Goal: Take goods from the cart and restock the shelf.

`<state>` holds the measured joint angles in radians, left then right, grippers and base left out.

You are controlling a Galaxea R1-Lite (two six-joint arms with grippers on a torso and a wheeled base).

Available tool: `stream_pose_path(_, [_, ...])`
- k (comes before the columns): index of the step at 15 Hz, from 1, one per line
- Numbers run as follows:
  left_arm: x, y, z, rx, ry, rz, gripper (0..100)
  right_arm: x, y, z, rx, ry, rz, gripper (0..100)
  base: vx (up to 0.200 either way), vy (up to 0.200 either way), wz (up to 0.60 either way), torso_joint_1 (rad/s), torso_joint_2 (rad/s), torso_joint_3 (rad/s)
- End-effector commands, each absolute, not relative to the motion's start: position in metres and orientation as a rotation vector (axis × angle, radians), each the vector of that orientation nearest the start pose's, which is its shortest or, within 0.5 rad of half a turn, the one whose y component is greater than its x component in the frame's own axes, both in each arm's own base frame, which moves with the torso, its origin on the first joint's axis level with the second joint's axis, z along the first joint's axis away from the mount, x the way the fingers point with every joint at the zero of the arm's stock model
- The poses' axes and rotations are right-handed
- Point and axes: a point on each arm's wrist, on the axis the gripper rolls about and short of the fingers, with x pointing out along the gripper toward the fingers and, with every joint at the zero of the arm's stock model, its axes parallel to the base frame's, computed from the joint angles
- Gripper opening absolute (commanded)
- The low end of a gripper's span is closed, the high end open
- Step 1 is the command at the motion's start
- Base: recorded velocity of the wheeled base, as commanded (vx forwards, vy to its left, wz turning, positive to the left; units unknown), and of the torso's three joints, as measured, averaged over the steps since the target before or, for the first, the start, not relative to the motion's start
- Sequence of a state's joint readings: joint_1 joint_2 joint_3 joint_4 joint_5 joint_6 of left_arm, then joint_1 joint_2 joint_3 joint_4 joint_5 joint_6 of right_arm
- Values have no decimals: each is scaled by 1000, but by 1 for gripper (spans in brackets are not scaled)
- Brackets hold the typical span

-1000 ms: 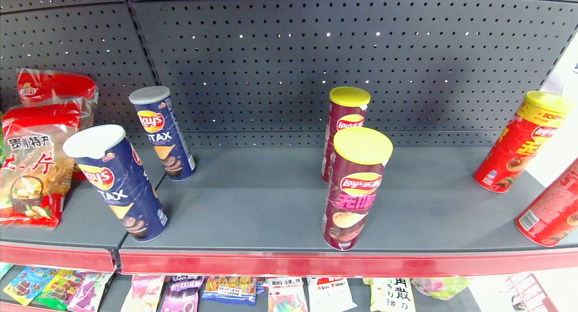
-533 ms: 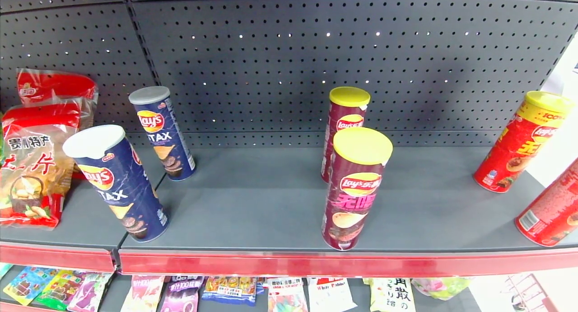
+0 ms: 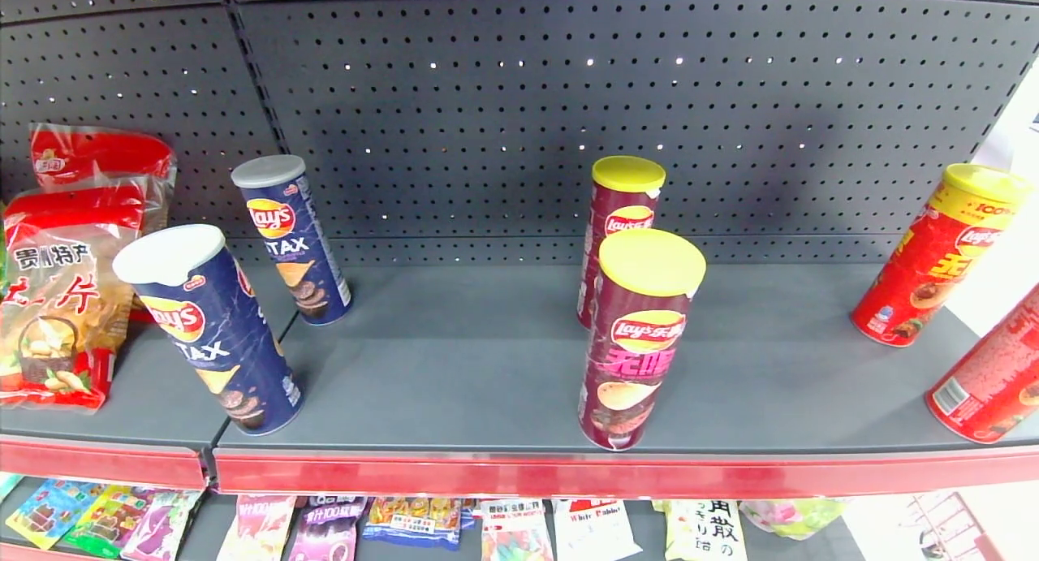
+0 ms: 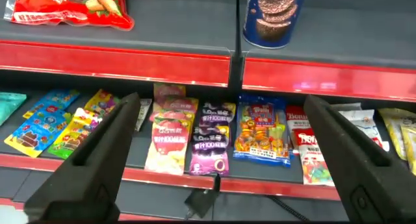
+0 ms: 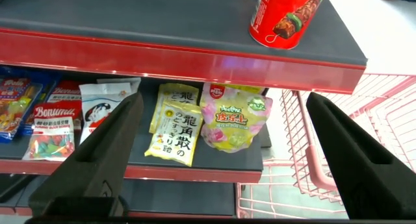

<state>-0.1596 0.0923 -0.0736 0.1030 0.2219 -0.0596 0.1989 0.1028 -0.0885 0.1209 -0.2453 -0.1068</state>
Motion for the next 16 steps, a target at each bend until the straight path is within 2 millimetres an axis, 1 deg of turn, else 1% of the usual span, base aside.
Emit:
stream_pose_path(1, [-20,8,88,-36,123,67,100,-20,-10,90,-137,134,-39,100,0,0,0,0,0,0])
stream_pose_path(2, [-20,8,88,-34,123,66,100,-20,-10,90,-137,134,-39,100,0,0,0,0,0,0])
stream_pose_path(6, [-20,8,88,-34,123,66,100,-20,-10,90,-137,134,-39,100,0,0,-600,-1,0,0])
stream_pose_path(13, [-20,8,87,-34,125,66,100,-20,-9,89,-136,134,-31,100,0,0,0,0,0,0])
stream_pose_path(15, [-20,8,87,-31,125,68,100,-19,-9,87,-107,123,-32,100,0,0,0,0,0,0])
stream_pose_path(16, [-20,8,87,-21,125,66,100,-16,-9,86,-61,89,-35,100,0,0,0,0,0,0])
